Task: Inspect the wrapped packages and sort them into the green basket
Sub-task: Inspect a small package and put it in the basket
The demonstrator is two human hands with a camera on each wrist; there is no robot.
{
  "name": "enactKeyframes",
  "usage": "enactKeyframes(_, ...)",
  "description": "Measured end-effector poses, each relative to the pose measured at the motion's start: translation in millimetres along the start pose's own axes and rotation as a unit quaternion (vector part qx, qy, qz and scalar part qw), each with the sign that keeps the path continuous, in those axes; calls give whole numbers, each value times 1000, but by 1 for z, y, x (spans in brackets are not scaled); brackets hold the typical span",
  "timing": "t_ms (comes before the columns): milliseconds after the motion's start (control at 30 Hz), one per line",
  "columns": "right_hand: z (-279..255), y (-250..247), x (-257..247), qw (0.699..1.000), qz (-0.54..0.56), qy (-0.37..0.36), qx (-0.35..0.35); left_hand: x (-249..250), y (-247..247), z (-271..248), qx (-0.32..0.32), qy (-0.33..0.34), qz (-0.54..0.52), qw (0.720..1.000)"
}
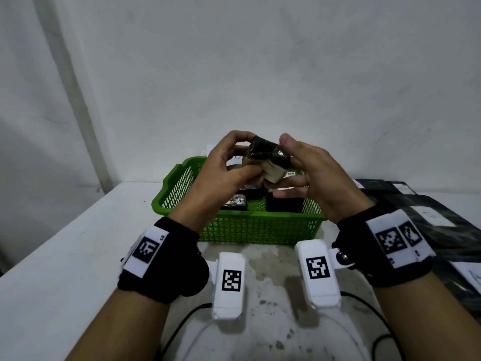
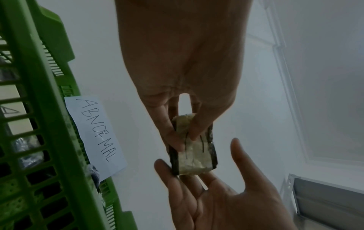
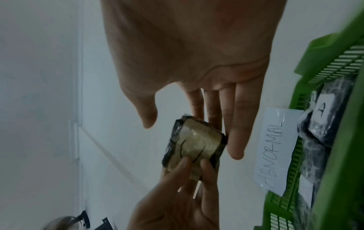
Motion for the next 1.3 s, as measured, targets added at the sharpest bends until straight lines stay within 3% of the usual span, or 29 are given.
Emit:
enactKeyframes(167,2,-3,1,999,-4,-35,19,1,1,1,-39,-12,-38,998)
enactKeyframes(567,2,7,5,992,-47,-97,69,1,3,1,15,57,25,998)
enactKeyframes(633,3,6,5,990,-57,-112,62,0,3,1,20,44,21,999)
enactKeyframes(767,1,1,-1,972,-127,-190,46,-2,3,1,13,-47,-45,998)
enactKeyframes(833,0,0,0,974,-133,-183,10,-1,2,1,27,-43,-57,997)
enactKeyframes(900,1,0,1,987,-87,-132,-22,0,0,1,35,-25,-66,997)
enactKeyframes(1000,-1,0,0,998,-11,-58,-8,-1,0,1,9,-12,-63,998)
enactKeyframes(1300,-2,-2,-1,988,-68,-114,77,-2,6,-2,12,34,-12,999)
Point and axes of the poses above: each hand's wrist, its own z-axis towards the middle knuckle, its own y-axis out of the palm, x = y × z, the point moved 3 cm from there along z, towards the middle knuckle
